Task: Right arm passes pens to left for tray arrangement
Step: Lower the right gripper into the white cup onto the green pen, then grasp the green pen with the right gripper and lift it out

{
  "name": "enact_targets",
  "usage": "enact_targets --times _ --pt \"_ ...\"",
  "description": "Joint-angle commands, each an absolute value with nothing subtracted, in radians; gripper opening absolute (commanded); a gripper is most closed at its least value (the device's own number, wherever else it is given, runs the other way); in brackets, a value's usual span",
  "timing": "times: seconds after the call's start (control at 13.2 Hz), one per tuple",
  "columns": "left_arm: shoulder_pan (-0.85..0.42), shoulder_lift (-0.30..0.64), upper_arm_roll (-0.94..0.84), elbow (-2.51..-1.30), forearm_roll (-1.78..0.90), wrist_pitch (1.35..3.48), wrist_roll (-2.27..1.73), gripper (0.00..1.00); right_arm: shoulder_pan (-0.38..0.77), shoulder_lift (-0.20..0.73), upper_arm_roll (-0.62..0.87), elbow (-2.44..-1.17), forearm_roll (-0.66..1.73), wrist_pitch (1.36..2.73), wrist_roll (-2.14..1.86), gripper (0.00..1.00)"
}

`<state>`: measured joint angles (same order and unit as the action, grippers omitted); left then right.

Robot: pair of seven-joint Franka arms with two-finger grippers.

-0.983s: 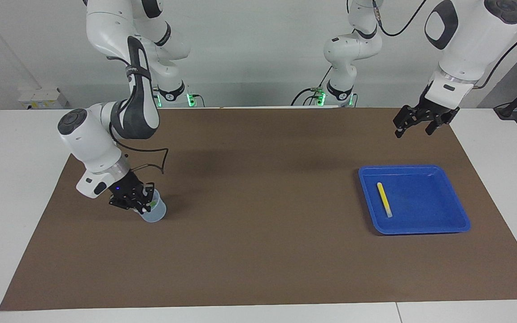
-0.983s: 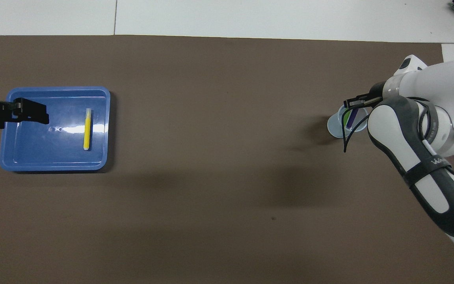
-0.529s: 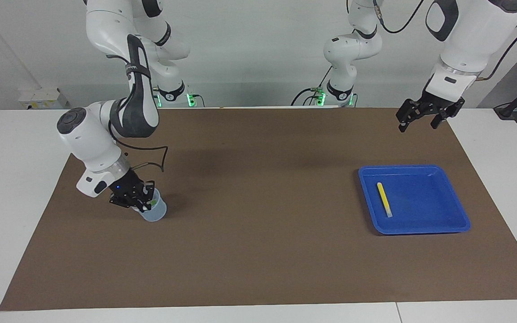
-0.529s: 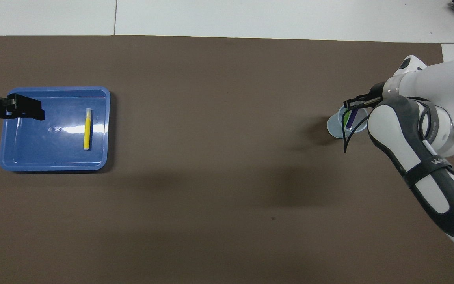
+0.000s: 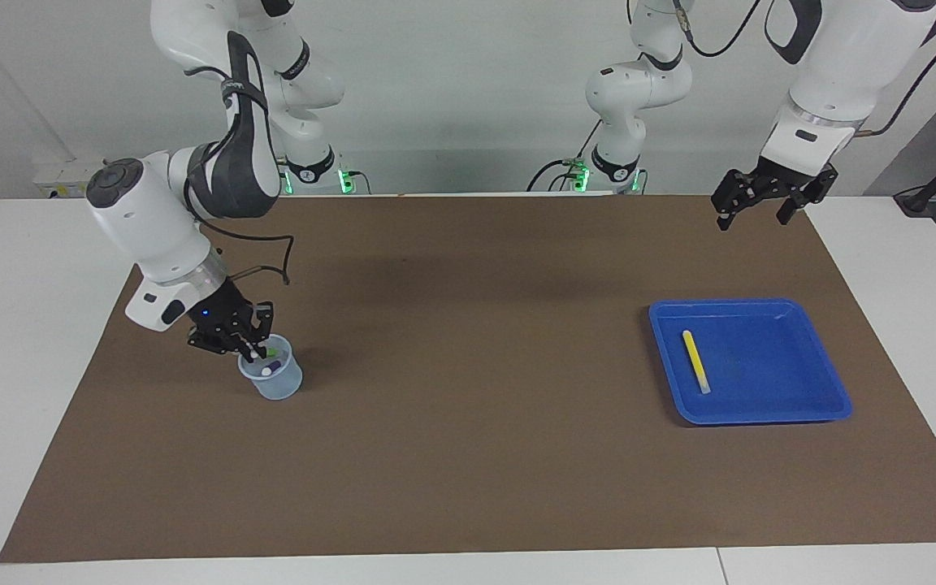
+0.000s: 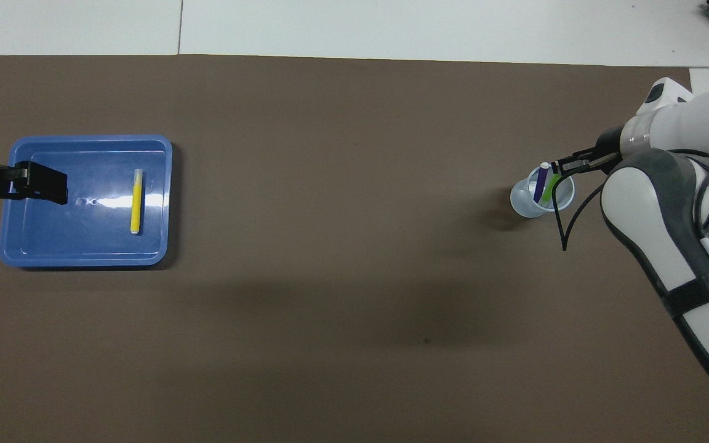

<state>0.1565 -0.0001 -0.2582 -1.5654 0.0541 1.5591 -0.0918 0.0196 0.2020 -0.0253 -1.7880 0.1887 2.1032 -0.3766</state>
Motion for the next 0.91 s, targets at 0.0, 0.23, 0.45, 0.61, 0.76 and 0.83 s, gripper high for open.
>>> enact_targets --times 0.0,0.23,0.45,0.61,0.76,0.83 --pt "0.153 -0.020 -0.250 -1.583 0.071 1.546 -0.094 1.00 0.015 0.140 -0.017 -1.799 0.157 2.028 -0.394 0.00" --pt "0.153 -0.020 -0.250 -1.583 0.071 1.543 -0.095 1.00 0.040 0.104 -0.014 -1.754 0.091 1.964 -0.394 0.00" --pt "0.153 -0.020 -0.250 -1.583 0.071 1.545 -0.095 1.00 0.049 0.103 -0.012 -1.704 0.086 1.931 -0.396 0.00" --pt "0.156 -0.020 -0.250 -1.583 0.071 1.543 -0.090 1.00 0.060 0.101 -0.012 -1.687 0.087 1.908 -0.385 0.00" --pt "0.158 -0.021 -0.244 -1.580 0.078 1.540 -0.084 1.00 0.081 0.101 -0.011 -1.681 0.101 1.891 -0.292 0.00" --pt "0.170 -0.037 -0.239 -1.606 0.078 1.554 -0.089 1.00 0.096 0.101 -0.005 -1.680 0.107 1.890 -0.241 0.00"
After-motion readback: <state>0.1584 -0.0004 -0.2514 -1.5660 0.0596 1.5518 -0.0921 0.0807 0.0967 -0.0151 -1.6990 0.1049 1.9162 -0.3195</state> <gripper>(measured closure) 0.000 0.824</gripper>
